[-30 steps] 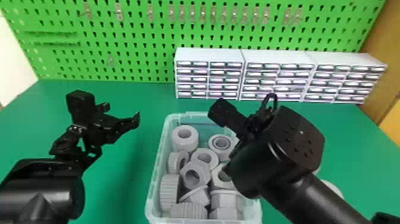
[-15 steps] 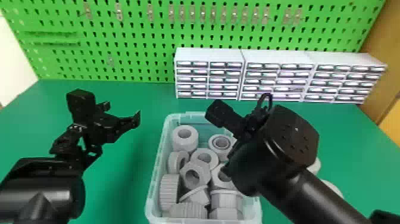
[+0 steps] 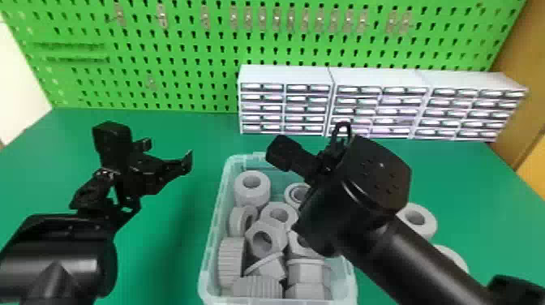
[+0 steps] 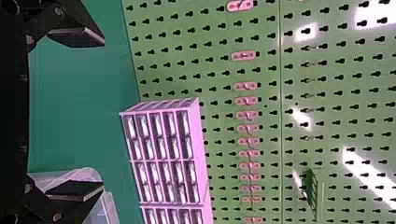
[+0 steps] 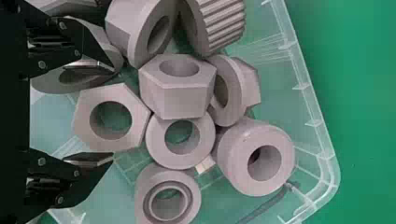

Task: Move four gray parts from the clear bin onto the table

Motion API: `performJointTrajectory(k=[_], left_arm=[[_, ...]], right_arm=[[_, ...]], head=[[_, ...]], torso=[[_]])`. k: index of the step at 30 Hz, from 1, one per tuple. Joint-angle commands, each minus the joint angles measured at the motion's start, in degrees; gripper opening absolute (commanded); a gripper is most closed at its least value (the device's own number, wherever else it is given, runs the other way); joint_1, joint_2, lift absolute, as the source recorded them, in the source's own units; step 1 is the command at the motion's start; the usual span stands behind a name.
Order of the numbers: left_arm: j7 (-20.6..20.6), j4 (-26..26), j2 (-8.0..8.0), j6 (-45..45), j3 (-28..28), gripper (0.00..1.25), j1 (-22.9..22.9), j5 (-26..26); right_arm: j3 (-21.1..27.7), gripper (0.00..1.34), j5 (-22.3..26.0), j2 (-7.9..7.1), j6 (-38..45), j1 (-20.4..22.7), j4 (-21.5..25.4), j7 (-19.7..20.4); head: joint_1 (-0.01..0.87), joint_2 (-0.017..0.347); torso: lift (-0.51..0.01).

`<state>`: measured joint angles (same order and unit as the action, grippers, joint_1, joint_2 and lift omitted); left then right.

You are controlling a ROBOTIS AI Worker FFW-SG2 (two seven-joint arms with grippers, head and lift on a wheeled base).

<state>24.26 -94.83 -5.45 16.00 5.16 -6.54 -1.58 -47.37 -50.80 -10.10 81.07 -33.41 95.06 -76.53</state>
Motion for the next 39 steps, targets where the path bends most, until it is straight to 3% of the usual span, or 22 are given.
performJointTrajectory(k=[1,9,17,28,34,39], left_arm=[[0.0,0.3,0.00,0.0,-0.2,1.06,-0.1,0.1],[0.0,0.7,0.00,0.0,-0.3,1.06,-0.2,0.1],[0.0,1.0,0.00,0.0,-0.5,1.06,-0.3,-0.1],[0.0,1.1,0.09,0.0,-0.5,1.06,-0.3,-0.1],[0.0,1.1,0.00,0.0,-0.5,1.06,-0.3,-0.2],[0.0,1.1,0.00,0.0,-0.5,1.06,-0.3,-0.1]], right_arm=[[-0.3,0.75,0.0,0.96,-0.8,-0.5,-1.9,0.1],[-0.4,0.75,-0.1,2.54,-1.5,-1.6,-4.8,0.5],[0.7,0.75,0.8,4.13,-0.5,-1.7,-5.9,4.6],[0.5,0.75,13.7,5.18,-2.6,-3.0,-8.9,17.0],[-1.2,0.75,20.3,5.18,-4.8,-3.9,-10.9,20.5],[-2.1,0.75,22.9,5.18,-5.9,-4.3,-11.6,22.3]], head=[[0.678,0.034],[0.678,0.034],[0.678,0.034],[0.678,0.034],[0.678,0.034],[0.678,0.034]], torso=[[-0.050],[-0.050],[-0.050],[-0.050],[-0.050],[-0.050]])
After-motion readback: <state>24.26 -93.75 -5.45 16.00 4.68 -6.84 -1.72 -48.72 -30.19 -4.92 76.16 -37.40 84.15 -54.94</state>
